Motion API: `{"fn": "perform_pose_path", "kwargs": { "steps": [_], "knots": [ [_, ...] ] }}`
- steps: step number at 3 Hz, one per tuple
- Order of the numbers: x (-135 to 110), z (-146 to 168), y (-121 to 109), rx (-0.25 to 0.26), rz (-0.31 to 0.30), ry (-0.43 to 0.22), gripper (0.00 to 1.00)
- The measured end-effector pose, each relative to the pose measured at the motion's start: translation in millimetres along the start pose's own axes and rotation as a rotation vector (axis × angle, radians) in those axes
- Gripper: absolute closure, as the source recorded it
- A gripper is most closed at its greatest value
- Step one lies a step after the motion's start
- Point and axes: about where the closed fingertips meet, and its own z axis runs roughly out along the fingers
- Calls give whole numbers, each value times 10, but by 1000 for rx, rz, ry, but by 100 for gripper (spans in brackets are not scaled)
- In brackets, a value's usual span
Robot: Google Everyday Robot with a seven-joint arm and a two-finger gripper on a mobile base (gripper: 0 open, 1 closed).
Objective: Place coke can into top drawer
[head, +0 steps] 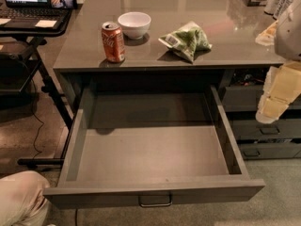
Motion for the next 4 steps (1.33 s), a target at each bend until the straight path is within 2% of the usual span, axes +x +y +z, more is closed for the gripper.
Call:
{"fn": "perform_pose_path", "kwargs": {
  "steps": [1, 2, 3, 4],
  "knots": [
    [0, 0, -1, 0, 0, 0, 0],
    [-33, -10, -98, 23, 41, -52, 0],
    [-335, 81, -369, 62, 96, -136, 0],
    [-792, 223, -715, 112, 157, -261, 0]
  ]
}}
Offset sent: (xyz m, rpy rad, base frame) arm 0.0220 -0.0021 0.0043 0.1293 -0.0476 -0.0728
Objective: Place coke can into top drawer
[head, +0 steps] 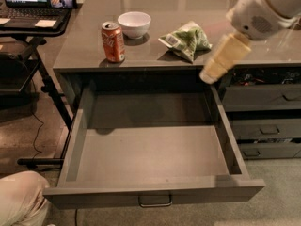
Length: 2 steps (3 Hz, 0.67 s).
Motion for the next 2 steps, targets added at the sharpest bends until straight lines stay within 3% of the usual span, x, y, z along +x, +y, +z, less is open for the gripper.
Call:
{"fn": "perform_pose_path", "kwargs": {
  "steps": [1, 2],
  "knots": [
    [-516, 193, -217, 49, 54, -153, 0],
    [-617, 183, -312, 85, 60, -190, 0]
  ]
}}
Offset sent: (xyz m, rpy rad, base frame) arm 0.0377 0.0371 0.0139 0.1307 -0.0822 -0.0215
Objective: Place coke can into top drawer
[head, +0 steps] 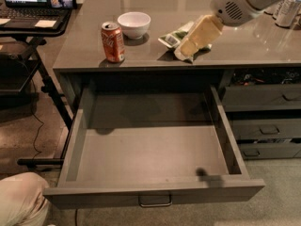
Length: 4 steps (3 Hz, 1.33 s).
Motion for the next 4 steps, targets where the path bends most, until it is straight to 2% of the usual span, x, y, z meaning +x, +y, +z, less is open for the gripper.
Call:
{"fn": "perform_pose_path", "kwargs": {
  "steps": [1, 2, 4],
  "knots": [
    [-3, 18, -2, 3, 10, -3, 0],
    [-44, 351, -40, -8, 54, -51, 0],
    [-539, 1261, -32, -76, 108, -273, 0]
  ]
}}
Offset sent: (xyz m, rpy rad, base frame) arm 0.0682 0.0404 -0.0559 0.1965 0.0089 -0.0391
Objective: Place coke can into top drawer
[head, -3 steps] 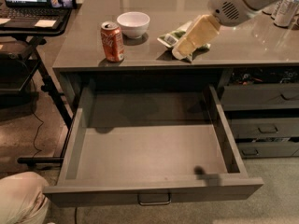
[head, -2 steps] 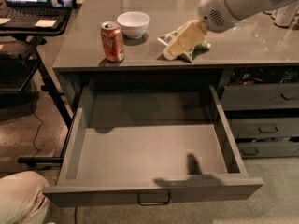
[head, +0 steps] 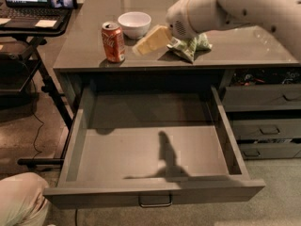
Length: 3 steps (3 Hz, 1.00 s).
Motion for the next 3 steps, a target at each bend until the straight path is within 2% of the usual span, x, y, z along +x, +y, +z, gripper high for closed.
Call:
{"fn": "perform_pose_path", "kwargs": {
  "steps": [2, 3],
  "knots": [
    [-244, 700, 24, -63, -31, -178, 0],
    [-335, 978, 150, -122, -39, -226, 0]
  ]
}}
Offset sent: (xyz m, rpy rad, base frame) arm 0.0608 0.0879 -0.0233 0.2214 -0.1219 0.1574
